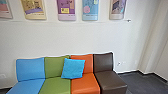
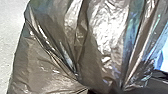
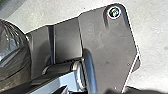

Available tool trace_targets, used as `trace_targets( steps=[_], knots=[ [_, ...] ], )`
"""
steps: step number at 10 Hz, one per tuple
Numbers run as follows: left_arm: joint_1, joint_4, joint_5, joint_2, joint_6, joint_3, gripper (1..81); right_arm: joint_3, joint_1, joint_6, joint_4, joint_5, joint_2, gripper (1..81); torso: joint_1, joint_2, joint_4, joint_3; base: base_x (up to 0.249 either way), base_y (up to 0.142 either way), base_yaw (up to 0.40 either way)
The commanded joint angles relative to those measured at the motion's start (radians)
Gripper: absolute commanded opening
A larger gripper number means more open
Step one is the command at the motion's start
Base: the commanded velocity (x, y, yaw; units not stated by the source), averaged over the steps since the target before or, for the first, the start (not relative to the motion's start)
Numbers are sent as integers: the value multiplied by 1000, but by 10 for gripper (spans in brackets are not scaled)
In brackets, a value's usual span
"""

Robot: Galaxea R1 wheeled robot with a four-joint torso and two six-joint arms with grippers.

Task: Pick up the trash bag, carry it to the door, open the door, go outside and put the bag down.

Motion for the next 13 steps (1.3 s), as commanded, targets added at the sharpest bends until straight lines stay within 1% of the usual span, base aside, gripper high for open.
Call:
trace_targets(
  steps=[1,6,13],
  knots=[
    [-58,8,68,-5,4,-4,10,26,29,14,106,-26,-4,811,0,0,0,0,0,0,-290],
    [-58,8,68,-8,4,-4,10,27,9,12,98,-26,10,811,0,0,0,0,0,0,-290],
    [-58,9,68,-5,5,-4,10,23,9,12,97,-26,26,811,0,0,0,0,0,0,-290]
  ],
)
